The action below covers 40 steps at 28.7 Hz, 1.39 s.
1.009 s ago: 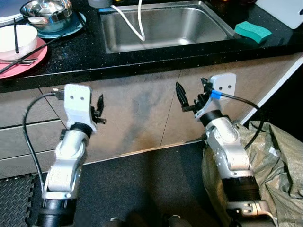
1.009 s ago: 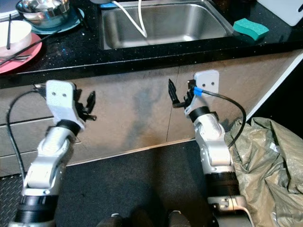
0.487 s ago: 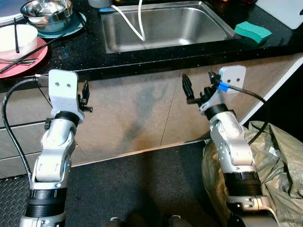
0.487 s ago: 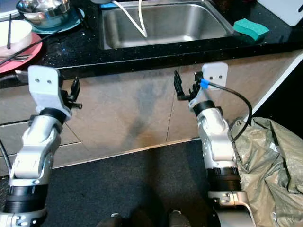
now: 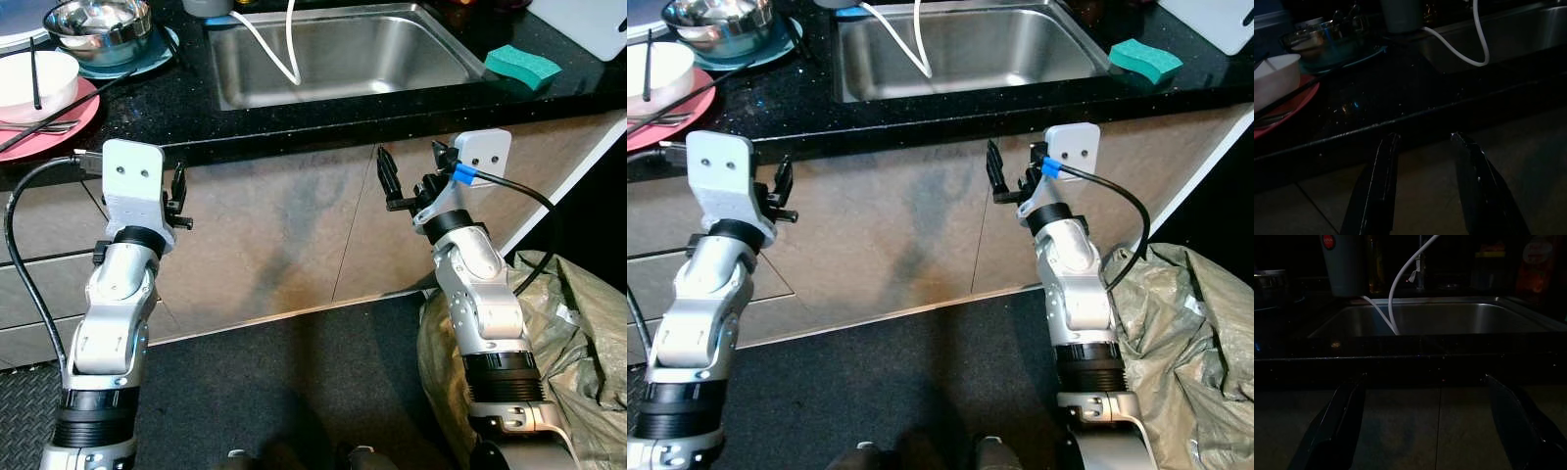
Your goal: Kitchen organization
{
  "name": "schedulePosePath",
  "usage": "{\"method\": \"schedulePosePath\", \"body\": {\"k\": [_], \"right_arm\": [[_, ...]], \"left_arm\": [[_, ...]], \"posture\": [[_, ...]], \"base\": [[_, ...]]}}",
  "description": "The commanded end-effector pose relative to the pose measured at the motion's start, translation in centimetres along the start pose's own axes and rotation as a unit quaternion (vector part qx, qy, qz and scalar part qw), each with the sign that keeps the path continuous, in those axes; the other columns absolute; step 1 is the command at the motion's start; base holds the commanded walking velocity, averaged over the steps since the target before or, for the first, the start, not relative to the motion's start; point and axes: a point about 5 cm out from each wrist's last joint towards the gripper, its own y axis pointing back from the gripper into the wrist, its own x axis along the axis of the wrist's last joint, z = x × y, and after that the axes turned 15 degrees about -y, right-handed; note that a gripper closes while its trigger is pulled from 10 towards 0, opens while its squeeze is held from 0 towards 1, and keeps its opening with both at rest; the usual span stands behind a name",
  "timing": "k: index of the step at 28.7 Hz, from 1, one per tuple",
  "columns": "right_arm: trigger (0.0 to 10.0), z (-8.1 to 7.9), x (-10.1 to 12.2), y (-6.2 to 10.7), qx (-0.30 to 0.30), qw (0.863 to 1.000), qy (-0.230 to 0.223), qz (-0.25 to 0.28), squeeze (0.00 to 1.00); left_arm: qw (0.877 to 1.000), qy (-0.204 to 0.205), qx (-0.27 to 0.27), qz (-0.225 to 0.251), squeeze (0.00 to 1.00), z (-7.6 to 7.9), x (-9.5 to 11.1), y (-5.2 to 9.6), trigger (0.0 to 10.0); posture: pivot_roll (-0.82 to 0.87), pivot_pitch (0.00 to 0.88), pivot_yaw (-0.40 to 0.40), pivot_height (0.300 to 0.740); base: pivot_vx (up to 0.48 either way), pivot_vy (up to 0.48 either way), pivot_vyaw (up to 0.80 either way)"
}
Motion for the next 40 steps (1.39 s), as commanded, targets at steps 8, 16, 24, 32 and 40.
{"method": "schedulePosePath", "body": {"k": [8, 16, 24, 32, 40], "right_arm": [[10.0, 0.0, 0.2, 0.0, 0.002, 1.0, -0.009, 0.002, 0.0], [10.0, -0.1, 0.1, 0.0, 0.004, 1.0, -0.009, 0.0, 0.0], [10.0, -0.1, 0.1, 0.0, 0.005, 1.0, -0.01, 0.0, 0.0], [10.0, -0.1, 0.0, 0.1, 0.005, 1.0, -0.011, 0.0, 0.0], [10.0, -0.1, 0.0, 0.1, 0.006, 1.0, -0.011, -0.003, 0.0]], "left_arm": [[1.0, -0.007, -0.007, 0.02, 0.0, 0.0, 0.8, -0.1, 10.0], [1.0, -0.005, -0.008, 0.024, 0.0, 0.0, 0.9, -0.1, 10.0], [1.0, -0.004, -0.01, 0.026, 0.0, 0.0, 0.9, -0.1, 10.0], [0.999, -0.005, -0.015, 0.029, 0.0, 0.1, 1.0, -0.1, 10.0], [0.999, -0.005, -0.022, 0.04, 0.0, 0.5, 1.7, -0.2, 10.0]], "posture": [[0.0, 0.169, 0.005, 0.74], [0.0, 0.169, 0.005, 0.74], [0.0, 0.168, 0.007, 0.74], [0.0, 0.17, 0.008, 0.74], [0.01, 0.169, 0.01, 0.74]], "base": [[0.296, 0.0, 0.0], [0.354, 0.0, 0.0], [0.371, 0.0, 0.0], [0.371, 0.0, 0.0], [0.372, 0.0, 0.27]]}}
